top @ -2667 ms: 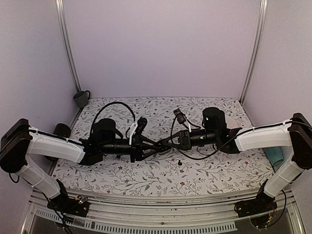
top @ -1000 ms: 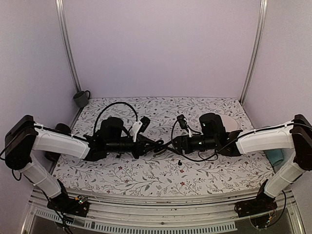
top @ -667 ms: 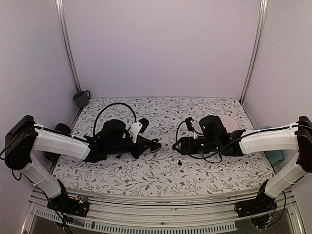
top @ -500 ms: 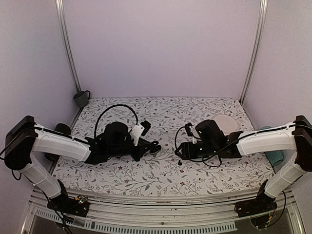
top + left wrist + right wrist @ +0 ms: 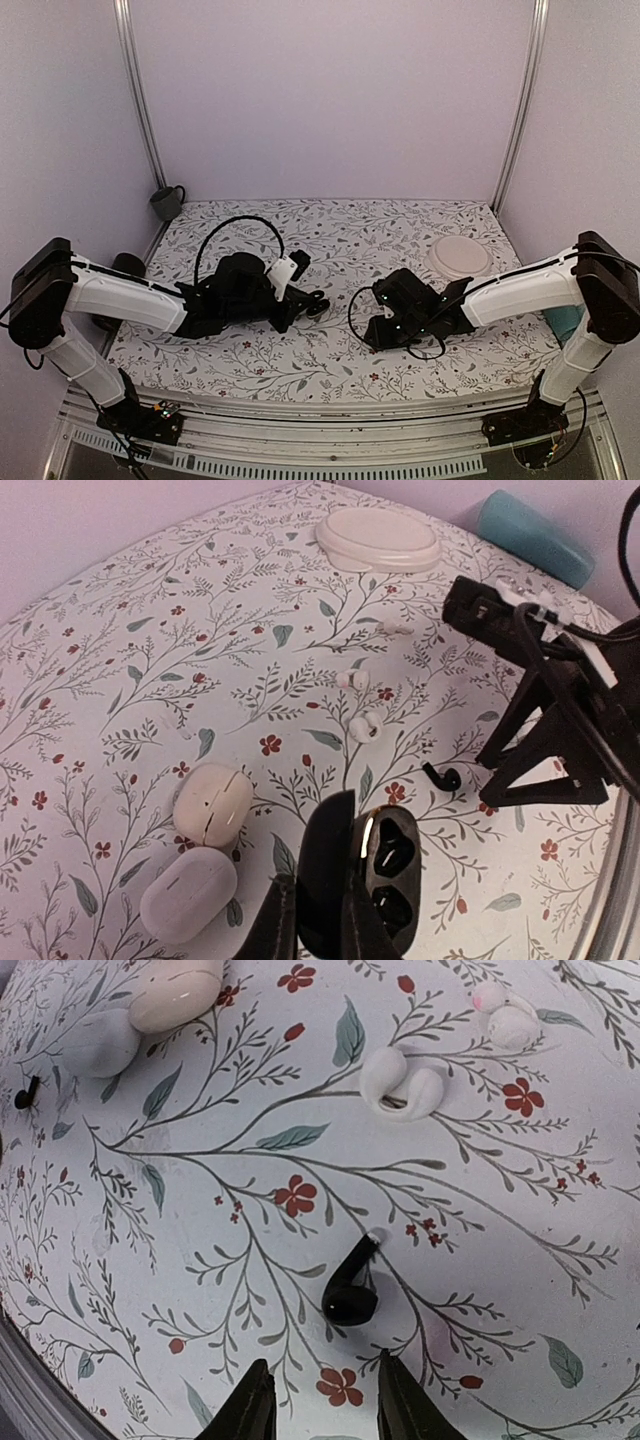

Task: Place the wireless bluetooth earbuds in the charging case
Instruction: Adjust the right earbud at the center of the board.

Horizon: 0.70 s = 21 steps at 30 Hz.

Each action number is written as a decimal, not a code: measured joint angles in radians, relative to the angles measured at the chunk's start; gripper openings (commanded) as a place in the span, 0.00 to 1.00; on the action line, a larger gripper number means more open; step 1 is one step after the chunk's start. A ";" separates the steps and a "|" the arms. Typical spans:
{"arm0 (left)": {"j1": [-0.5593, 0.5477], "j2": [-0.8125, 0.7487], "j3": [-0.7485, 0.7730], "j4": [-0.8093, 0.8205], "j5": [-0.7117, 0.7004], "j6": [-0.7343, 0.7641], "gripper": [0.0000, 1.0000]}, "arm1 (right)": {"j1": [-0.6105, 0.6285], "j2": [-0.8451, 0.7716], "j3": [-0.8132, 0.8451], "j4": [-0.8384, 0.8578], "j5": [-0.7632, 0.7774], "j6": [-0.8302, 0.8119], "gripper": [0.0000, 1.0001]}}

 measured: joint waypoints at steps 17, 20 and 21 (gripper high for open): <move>0.003 -0.010 -0.007 0.000 0.011 0.000 0.00 | 0.026 0.148 0.156 -0.138 0.117 0.158 0.34; 0.006 -0.022 -0.017 0.000 0.013 0.000 0.00 | 0.040 0.186 0.208 -0.188 0.150 0.192 0.34; 0.007 -0.024 -0.018 0.000 0.013 0.000 0.00 | 0.048 0.198 0.224 -0.203 0.161 0.199 0.34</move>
